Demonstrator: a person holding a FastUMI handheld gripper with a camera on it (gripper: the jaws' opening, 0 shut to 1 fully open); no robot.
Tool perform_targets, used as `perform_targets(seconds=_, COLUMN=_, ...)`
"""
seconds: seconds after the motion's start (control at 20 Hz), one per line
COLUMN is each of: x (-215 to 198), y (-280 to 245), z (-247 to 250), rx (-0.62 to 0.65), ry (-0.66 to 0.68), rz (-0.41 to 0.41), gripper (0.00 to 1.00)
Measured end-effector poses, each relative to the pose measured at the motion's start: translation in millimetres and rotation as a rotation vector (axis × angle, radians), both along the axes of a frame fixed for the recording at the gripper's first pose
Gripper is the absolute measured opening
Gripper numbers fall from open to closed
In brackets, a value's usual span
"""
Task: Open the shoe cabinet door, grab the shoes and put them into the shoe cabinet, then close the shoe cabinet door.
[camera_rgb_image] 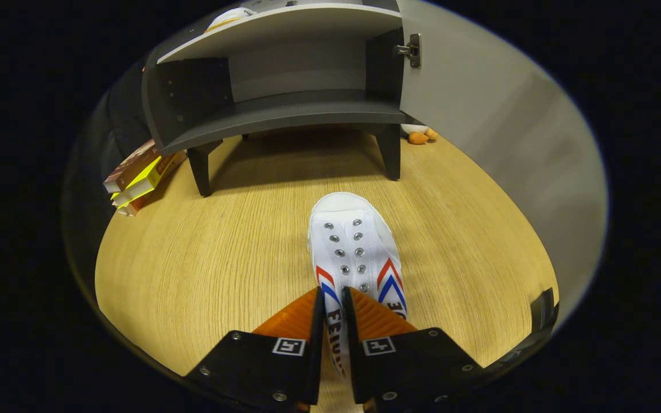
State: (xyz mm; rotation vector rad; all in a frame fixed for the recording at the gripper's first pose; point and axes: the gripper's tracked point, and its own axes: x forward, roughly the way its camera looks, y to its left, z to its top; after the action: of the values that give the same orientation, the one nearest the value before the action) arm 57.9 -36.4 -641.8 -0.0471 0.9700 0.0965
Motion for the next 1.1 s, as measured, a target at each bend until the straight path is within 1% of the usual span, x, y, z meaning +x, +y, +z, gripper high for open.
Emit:
perform_targets(seconds=0.05, x=-1, y=2, z=-1, rx=0.013, ry=0.016, rz=-0.002, gripper=0.11)
perform_targets(seconds=0.15, x=1, y=1, z=1, rx=0.015, ry=0.019, rz=-0.01, gripper=0.0)
perform_targets(seconds=0.3, x=8, y=-3, z=20, rx=-0.002, ry=-0.018, rz=-0.02, gripper=0.0)
perform_targets(seconds=0.45, x=15, y=0, z=47, rx=0.047, ry=-0.041, rz=-0.032, gripper=0.0)
perform_targets(seconds=0.65, x=21, y=13, z=95, rx=0.062, ry=-0.092, rz=0.021, gripper=0.0)
perform_targets(seconds=0.9, x=32, y=32, z=173, rx=0.092, ry=-0.182, rz=0.084, gripper=0.0)
perform_targets(seconds=1.1, x=37, y=45, z=236, rx=0.114, ry=-0.237, rz=0.107, gripper=0.0)
